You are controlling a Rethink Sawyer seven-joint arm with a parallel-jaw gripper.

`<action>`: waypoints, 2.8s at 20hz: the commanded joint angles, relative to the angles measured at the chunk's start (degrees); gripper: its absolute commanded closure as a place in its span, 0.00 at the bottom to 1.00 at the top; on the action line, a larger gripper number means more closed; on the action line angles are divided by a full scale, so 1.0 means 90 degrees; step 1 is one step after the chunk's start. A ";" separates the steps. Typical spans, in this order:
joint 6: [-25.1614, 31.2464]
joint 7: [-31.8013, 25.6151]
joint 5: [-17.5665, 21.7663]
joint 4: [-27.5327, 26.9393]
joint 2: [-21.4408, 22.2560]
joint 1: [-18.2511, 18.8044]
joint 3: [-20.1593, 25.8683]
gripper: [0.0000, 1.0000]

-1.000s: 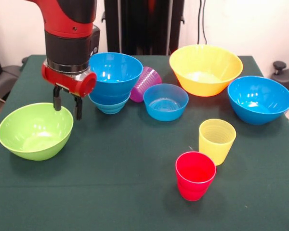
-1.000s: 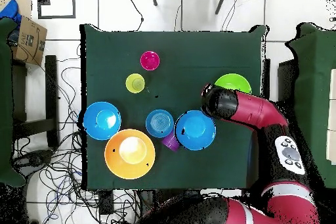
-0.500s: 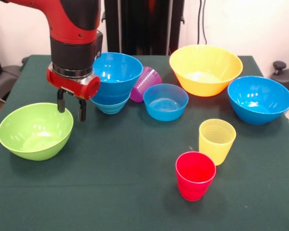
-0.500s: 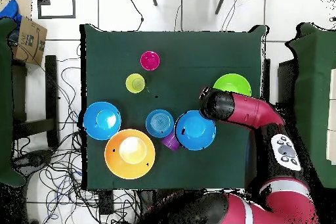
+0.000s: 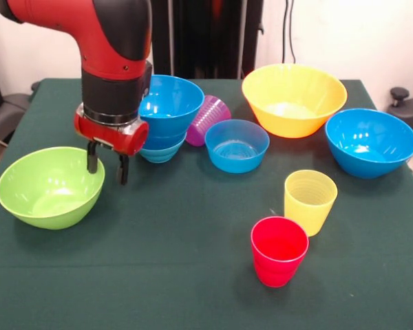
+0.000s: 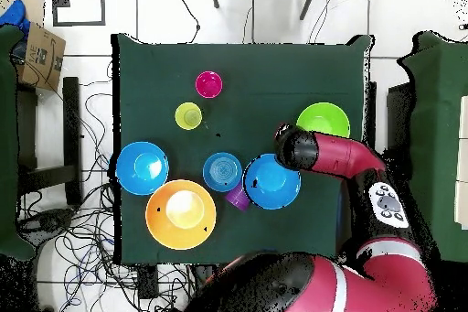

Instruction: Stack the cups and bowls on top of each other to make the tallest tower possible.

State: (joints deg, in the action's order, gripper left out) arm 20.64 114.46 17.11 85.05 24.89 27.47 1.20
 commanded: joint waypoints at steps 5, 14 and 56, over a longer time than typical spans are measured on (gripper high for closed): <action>-0.0899 0.0044 0.0570 -0.0377 -0.0644 -0.0246 0.0281 0.00; -0.1134 0.0070 0.0518 -0.0437 -0.0717 -0.0414 -0.0009 1.00; 0.1089 -0.0203 0.0045 0.0665 0.0966 -0.0441 0.0152 1.00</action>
State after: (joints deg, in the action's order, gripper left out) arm 23.54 114.46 17.80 88.39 31.85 24.69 -2.87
